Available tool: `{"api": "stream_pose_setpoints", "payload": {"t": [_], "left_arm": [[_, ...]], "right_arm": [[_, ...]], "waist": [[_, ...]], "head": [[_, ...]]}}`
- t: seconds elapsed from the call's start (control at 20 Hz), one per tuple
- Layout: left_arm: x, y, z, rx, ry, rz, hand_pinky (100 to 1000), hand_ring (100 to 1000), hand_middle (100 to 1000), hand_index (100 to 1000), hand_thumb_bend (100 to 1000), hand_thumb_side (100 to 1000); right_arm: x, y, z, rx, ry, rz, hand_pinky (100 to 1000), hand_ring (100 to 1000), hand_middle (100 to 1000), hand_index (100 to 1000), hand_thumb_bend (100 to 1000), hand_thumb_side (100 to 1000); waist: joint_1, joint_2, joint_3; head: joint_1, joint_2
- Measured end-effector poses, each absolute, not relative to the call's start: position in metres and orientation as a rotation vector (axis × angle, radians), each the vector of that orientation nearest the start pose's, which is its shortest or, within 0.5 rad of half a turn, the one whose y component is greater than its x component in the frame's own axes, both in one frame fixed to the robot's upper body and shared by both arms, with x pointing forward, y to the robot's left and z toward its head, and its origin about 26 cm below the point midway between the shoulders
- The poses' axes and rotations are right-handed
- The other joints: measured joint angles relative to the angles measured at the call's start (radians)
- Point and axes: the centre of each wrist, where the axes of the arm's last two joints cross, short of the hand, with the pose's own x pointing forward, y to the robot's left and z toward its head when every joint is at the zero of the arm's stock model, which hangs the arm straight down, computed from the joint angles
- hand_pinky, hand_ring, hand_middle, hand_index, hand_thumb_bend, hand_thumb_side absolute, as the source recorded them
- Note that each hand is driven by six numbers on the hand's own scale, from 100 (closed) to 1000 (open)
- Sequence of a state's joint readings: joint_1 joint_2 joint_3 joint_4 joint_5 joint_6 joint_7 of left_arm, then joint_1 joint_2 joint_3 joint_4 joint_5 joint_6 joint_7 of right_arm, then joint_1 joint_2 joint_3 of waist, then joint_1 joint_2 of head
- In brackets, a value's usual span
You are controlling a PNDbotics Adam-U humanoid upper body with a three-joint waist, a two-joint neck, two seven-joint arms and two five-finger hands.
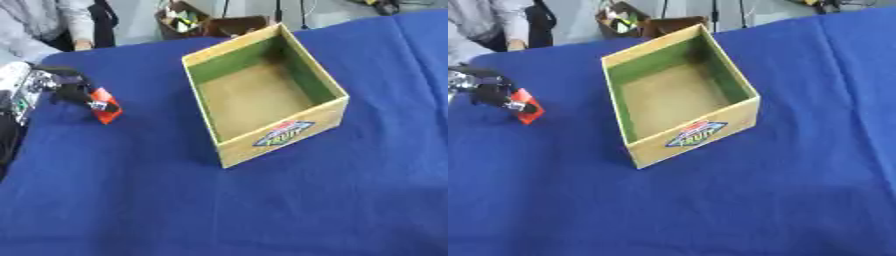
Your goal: Pick up objects on the table and place them in the box.
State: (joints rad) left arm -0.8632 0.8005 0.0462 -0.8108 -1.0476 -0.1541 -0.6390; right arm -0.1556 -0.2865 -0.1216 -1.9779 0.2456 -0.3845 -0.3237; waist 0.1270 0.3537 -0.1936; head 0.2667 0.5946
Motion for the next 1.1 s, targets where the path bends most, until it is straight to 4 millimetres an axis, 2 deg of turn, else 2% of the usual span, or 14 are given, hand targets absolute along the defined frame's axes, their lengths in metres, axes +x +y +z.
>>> {"api": "stream_pose_setpoints", "payload": {"t": [0.15, 0.2, 0.25, 0.3, 0.45, 0.5, 0.6, 0.65, 0.85, 0.9, 1.1], "left_arm": [[0.4256, 0.4721, 0.2379, 1.042, -0.785, -1.308, 324, 572, 554, 785, 595, 883], [0.4256, 0.4721, 0.2379, 1.046, -0.794, -1.305, 292, 547, 527, 752, 524, 859], [0.4257, 0.4721, 0.2378, 1.05, -0.803, -1.301, 288, 543, 524, 748, 514, 854], [0.4257, 0.4721, 0.2377, 1.054, -0.81, -1.297, 252, 509, 490, 703, 454, 810], [0.4257, 0.4731, 0.2359, 1.057, -0.81, -1.289, 182, 458, 444, 640, 366, 757], [0.4258, 0.4734, 0.2352, 1.055, -0.808, -1.288, 144, 430, 424, 610, 265, 735], [0.4261, 0.473, 0.2346, 1.056, -0.81, -1.285, 118, 413, 414, 588, 138, 705], [0.4263, 0.4727, 0.2343, 1.058, -0.812, -1.282, 114, 412, 416, 582, 110, 697], [0.4264, 0.473, 0.233, 1.059, -0.821, -1.266, 100, 407, 420, 518, 100, 587], [0.4265, 0.4732, 0.2325, 1.057, -0.821, -1.263, 100, 397, 412, 473, 100, 542], [0.4267, 0.4733, 0.2309, 1.046, -0.836, -1.243, 100, 378, 396, 423, 100, 484]], "right_arm": [[0.285, -0.2999, 0.1613, -0.625, -2.554, 0.096, 568, 406, 385, 597, 100, 646], [0.285, -0.2999, 0.1613, -0.625, -2.553, 0.095, 568, 406, 385, 597, 100, 646], [0.285, -0.2998, 0.1612, -0.625, -2.553, 0.094, 568, 406, 385, 597, 100, 646], [0.285, -0.2998, 0.1612, -0.625, -2.553, 0.093, 568, 406, 385, 597, 100, 646], [0.285, -0.2998, 0.1612, -0.627, -2.551, 0.09, 568, 407, 386, 597, 100, 647], [0.285, -0.2998, 0.1612, -0.627, -2.551, 0.089, 569, 407, 386, 597, 100, 643], [0.285, -0.2998, 0.1612, -0.627, -2.551, 0.088, 570, 407, 385, 597, 100, 643], [0.285, -0.2998, 0.1612, -0.628, -2.551, 0.086, 570, 407, 385, 597, 100, 642], [0.285, -0.2997, 0.161, -0.63, -2.55, 0.077, 568, 406, 384, 591, 100, 641], [0.285, -0.2996, 0.161, -0.63, -2.549, 0.075, 568, 406, 384, 589, 100, 641], [0.285, -0.299, 0.1605, -0.63, -2.546, 0.065, 567, 406, 384, 588, 100, 641]], "waist": [[0.0, 0.0, -0.004], [0.0, 0.0, -0.004], [0.0, 0.0, -0.004], [0.0, 0.0, -0.005], [0.0, 0.0, -0.005], [0.0, 0.0, -0.005], [0.001, 0.0, -0.005], [0.001, 0.0, -0.005], [0.001, 0.0, -0.005], [0.001, -0.001, -0.005], [0.001, -0.002, -0.006]], "head": [[0.001, -0.001], [0.001, -0.001], [0.002, -0.001], [0.003, -0.002], [0.004, -0.002], [0.004, -0.002], [0.004, -0.002], [0.004, -0.002], [0.004, -0.002], [0.004, -0.002], [0.004, -0.002]]}}
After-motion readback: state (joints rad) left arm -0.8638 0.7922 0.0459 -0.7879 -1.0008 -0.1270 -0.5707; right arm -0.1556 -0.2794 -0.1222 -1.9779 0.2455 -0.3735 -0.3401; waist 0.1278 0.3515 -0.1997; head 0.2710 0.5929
